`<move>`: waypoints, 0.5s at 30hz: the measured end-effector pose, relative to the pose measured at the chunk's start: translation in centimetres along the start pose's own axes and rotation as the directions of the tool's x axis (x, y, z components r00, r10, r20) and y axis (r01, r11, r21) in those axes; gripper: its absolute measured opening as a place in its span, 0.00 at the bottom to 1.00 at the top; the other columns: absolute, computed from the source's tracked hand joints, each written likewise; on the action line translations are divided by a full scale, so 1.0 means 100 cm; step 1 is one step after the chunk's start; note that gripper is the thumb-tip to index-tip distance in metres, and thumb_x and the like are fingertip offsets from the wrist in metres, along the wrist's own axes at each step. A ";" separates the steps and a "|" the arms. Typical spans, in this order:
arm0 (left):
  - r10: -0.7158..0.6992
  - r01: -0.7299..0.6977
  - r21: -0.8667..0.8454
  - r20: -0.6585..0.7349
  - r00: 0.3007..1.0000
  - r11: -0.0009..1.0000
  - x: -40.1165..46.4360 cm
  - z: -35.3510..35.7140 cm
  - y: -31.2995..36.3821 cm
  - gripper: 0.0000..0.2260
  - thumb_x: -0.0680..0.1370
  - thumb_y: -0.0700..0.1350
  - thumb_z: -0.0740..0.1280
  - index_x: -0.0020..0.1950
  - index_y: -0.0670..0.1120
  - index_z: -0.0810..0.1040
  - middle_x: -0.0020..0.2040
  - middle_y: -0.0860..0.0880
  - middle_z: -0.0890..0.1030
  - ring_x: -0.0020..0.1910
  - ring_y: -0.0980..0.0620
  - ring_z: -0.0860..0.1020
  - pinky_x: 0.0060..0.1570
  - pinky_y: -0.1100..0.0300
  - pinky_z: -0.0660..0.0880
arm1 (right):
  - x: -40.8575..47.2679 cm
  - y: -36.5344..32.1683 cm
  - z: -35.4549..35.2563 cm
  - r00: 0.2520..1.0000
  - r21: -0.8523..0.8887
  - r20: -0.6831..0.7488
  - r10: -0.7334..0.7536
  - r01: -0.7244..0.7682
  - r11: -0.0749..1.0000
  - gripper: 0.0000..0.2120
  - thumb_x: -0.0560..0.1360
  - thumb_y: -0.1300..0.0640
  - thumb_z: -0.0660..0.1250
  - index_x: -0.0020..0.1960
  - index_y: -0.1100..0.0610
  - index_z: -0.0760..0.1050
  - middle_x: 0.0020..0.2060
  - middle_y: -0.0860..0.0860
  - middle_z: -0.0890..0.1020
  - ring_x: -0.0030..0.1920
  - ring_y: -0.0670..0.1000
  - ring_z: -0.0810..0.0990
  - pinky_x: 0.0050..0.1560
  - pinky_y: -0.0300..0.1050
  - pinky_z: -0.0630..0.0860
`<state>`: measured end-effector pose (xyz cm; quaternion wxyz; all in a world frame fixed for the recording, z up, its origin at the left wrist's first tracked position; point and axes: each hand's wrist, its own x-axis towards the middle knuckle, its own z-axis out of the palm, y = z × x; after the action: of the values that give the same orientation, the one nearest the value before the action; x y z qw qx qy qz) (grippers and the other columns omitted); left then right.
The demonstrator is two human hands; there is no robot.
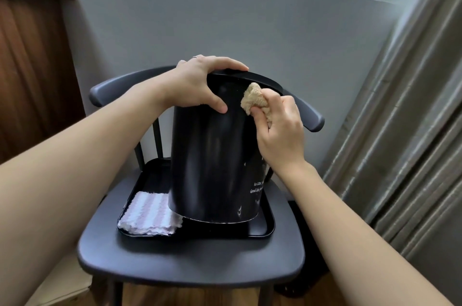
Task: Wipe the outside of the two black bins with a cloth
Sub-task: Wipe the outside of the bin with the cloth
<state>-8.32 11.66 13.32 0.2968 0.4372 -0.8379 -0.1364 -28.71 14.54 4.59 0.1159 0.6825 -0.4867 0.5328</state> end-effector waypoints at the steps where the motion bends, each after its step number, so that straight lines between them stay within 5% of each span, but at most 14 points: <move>1: -0.006 0.006 -0.006 0.002 1.000 1.000 0.000 0.000 -0.001 0.37 0.65 0.46 0.81 0.64 0.75 0.72 0.65 0.61 0.76 0.70 0.47 0.70 0.73 0.45 0.67 | 0.000 0.003 -0.002 1.000 0.001 0.014 -0.021 0.021 1.000 0.16 0.78 0.52 0.66 0.65 0.54 0.75 0.48 0.53 0.74 0.49 0.57 0.75 0.48 0.58 0.77; 8: -0.023 0.024 -0.053 0.020 1.000 0.998 0.003 0.000 -0.004 0.36 0.60 0.51 0.78 0.64 0.75 0.73 0.66 0.59 0.76 0.69 0.44 0.71 0.72 0.45 0.69 | -0.035 0.017 -0.020 0.877 -0.112 0.163 -0.452 0.472 0.875 0.10 0.76 0.57 0.70 0.56 0.57 0.83 0.43 0.55 0.77 0.42 0.57 0.78 0.39 0.48 0.79; 15: -0.032 0.032 -0.025 0.008 0.999 0.999 0.005 0.002 0.002 0.37 0.63 0.48 0.81 0.62 0.79 0.71 0.65 0.56 0.75 0.69 0.43 0.70 0.71 0.45 0.69 | 0.007 0.006 -0.018 0.984 -0.128 0.027 -0.176 0.178 0.976 0.14 0.77 0.53 0.70 0.61 0.55 0.79 0.44 0.54 0.75 0.45 0.57 0.77 0.40 0.54 0.78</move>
<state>-8.77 11.39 13.40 0.2968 0.4464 -0.8302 -0.1533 -30.35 15.10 5.72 0.2033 0.7181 -0.4586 0.4823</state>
